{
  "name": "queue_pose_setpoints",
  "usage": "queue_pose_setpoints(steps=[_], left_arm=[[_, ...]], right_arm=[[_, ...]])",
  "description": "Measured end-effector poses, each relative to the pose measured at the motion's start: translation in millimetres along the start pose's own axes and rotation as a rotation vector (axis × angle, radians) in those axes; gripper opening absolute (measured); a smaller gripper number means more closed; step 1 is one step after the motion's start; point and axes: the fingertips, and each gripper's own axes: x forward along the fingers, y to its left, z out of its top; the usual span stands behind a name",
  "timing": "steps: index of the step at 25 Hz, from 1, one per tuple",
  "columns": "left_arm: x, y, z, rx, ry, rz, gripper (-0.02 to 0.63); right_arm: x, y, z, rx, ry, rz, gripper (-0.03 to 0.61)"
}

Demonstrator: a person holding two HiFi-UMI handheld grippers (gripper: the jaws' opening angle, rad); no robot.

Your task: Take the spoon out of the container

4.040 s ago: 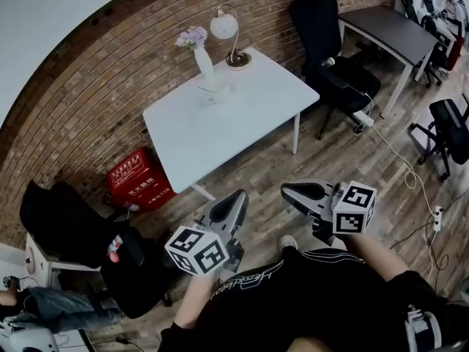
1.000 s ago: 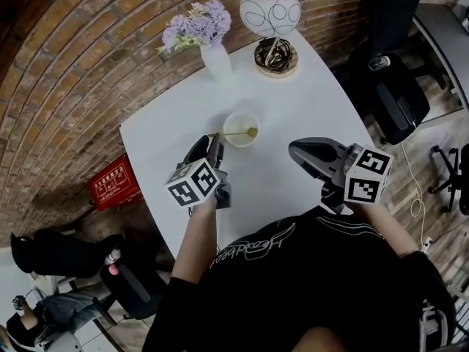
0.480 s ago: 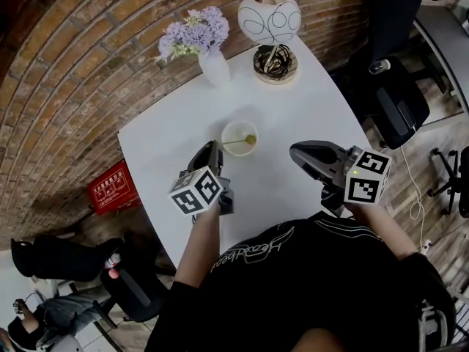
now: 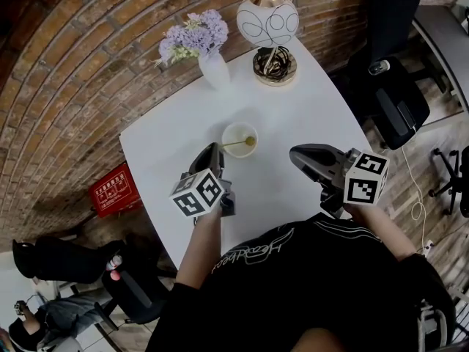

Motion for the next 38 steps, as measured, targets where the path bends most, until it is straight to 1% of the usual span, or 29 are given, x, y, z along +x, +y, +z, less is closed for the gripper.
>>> queue_pose_setpoints(steps=[4, 11, 18, 23, 27, 32, 35, 38], left_arm=[[-5.1, -4.8, 5.9, 0.011, -0.027, -0.011, 0.009], [-28.0, -12.8, 24.1, 0.039, -0.103, -0.036, 0.008], [-63.1, -19.9, 45.1, 0.020, -0.170, -0.078, 0.008], [-101.2, -28.1, 60.0, 0.010, -0.213, -0.114, 0.008], [-132.4, -36.9, 59.5, 0.041, -0.208, -0.132, 0.008], [-163.7, -55.2, 52.2, 0.124, -0.192, -0.165, 0.008], [-178.4, -68.6, 44.1, 0.156, -0.181, -0.204, 0.008], [-191.7, -75.3, 34.1, 0.179, -0.162, -0.222, 0.008]], right_arm=[[-0.1, 4.2, -3.3, 0.002, 0.001, 0.001, -0.003], [-4.5, 17.2, -2.0, -0.018, -0.014, -0.001, -0.003], [-8.7, 38.5, -8.9, -0.046, -0.012, 0.007, -0.003], [-12.2, 55.6, -10.3, -0.070, -0.021, 0.012, -0.003], [-14.4, 71.5, -16.5, -0.084, -0.028, 0.022, -0.003], [-16.8, 88.6, -26.0, -0.104, -0.032, 0.031, -0.003], [-19.6, 93.3, -27.4, -0.122, -0.043, 0.019, -0.003], [-21.5, 98.4, -28.3, -0.136, -0.055, 0.010, -0.003]])
